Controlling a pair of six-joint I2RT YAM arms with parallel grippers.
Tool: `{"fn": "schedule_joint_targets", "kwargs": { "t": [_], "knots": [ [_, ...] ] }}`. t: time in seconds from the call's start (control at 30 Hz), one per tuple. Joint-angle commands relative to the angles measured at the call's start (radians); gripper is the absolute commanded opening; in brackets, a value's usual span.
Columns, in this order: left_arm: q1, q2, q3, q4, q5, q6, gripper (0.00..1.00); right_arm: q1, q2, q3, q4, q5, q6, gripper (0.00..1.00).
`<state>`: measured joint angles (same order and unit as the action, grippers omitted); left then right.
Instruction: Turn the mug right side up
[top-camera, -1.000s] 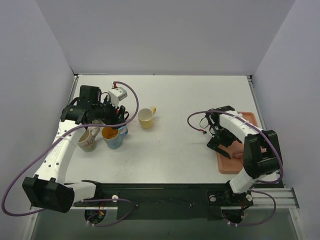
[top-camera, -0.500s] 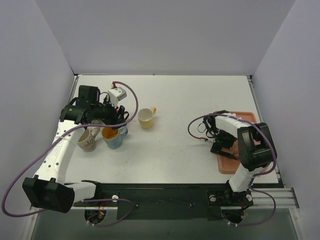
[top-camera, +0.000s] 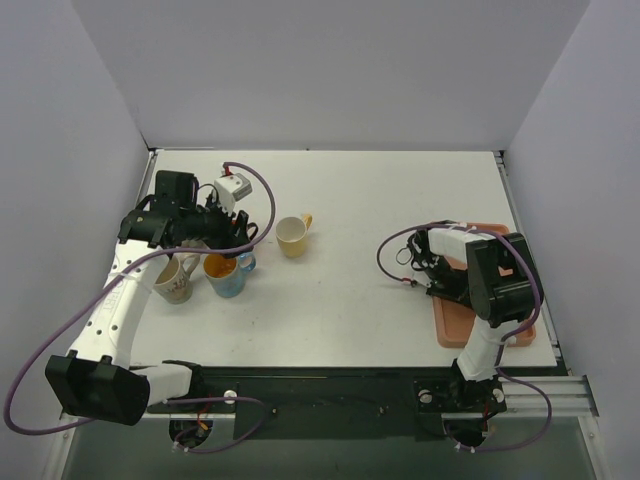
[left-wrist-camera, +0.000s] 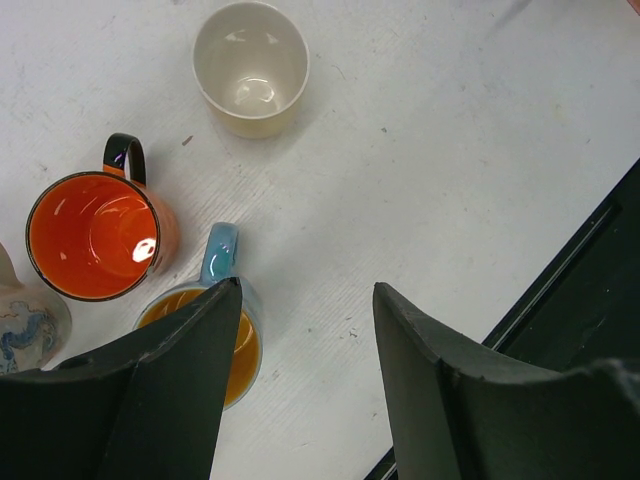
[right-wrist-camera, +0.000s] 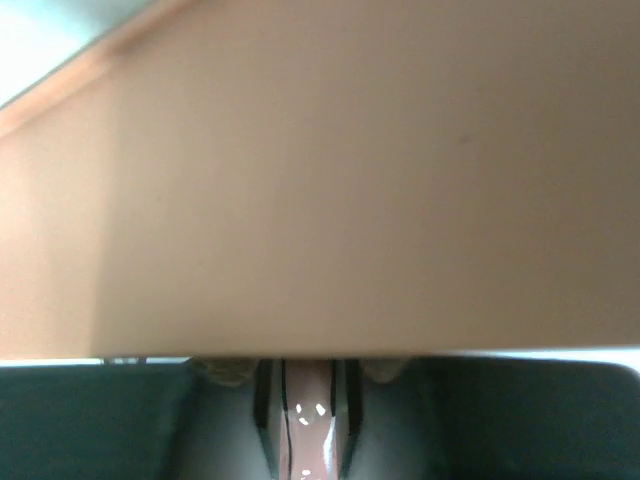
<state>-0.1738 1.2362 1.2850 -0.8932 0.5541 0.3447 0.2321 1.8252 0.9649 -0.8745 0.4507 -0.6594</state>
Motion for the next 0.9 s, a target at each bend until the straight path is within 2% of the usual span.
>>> {"fn": "schedule_joint_targets", "kwargs": {
  "t": [0.0,0.23,0.47,0.63,0.77,0.87],
  "knots": [
    [0.01,-0.018,0.007,0.027,0.036,0.013,0.65,0.01,-0.038,0.037,-0.07,0.054,0.018,0.0],
    [0.01,-0.018,0.002,0.033,0.038,0.01,0.65,0.058,-0.165,0.126,-0.127,0.105,0.084,0.0],
    [0.011,-0.012,0.005,0.028,0.059,0.01,0.65,0.07,-0.332,0.199,-0.113,0.085,0.133,0.0],
    [0.011,0.0,0.014,0.014,0.087,0.013,0.65,0.063,-0.424,0.167,-0.029,0.017,0.104,0.0],
    [0.013,0.011,0.025,0.005,0.09,0.008,0.65,0.046,-0.423,0.118,0.025,0.009,0.113,0.0],
    [0.013,0.012,0.025,0.005,0.092,0.005,0.65,0.032,-0.443,0.103,0.069,-0.055,0.124,0.0]
  ]
}}
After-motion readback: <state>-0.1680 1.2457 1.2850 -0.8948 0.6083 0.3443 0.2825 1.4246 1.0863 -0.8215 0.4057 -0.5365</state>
